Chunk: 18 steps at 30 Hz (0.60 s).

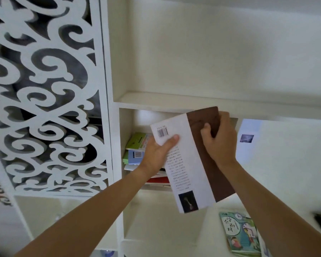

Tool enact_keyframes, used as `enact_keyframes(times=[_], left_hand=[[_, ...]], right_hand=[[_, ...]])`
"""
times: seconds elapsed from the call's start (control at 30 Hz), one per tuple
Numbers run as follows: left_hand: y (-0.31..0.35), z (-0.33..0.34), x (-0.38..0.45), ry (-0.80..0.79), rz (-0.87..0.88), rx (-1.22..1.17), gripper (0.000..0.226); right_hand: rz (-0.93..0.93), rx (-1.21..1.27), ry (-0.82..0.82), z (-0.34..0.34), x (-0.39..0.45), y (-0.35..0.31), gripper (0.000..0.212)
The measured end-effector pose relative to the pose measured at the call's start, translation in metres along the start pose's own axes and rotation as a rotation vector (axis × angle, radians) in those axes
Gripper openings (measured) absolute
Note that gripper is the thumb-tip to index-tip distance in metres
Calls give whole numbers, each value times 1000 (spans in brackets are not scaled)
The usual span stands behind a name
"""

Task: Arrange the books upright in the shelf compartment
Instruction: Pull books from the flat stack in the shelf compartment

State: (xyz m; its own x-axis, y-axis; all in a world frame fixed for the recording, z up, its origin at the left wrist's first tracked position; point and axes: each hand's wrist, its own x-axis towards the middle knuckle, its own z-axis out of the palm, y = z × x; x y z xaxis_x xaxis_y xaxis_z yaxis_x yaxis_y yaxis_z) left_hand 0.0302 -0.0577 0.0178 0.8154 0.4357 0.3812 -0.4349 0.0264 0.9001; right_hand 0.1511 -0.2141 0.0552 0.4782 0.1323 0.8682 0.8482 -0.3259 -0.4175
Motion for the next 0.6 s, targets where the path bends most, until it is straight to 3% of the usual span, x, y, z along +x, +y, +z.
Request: enact_keyframes(times=[0.1,0.2,0.3,0.37,0.43,0.5,0.6], left_hand=[[0,-6,-1,29,-54,60,10],[-11,-5,0,113,-26,159,7],[-20,7,11,300,-59,135,9],[-22,22,24,477,-76,135,18],[-20,38,38,609,-40,227,28],[-15,51,49,635,-9,337,38],[-18,64,62,521,-48,420,43]], right_hand=[[159,-60,-172,17,-18,18,18],[281,-140,-330,32,-34,26,33],[211,-290,-248,45,-42,28,47],[164,-230,-202,44,-44,19,34],[61,-139,-273,40,-48,14,27],[-61,-144,-370,37,-55,16,36],[-46,-261,-520,35,-67,35,58]])
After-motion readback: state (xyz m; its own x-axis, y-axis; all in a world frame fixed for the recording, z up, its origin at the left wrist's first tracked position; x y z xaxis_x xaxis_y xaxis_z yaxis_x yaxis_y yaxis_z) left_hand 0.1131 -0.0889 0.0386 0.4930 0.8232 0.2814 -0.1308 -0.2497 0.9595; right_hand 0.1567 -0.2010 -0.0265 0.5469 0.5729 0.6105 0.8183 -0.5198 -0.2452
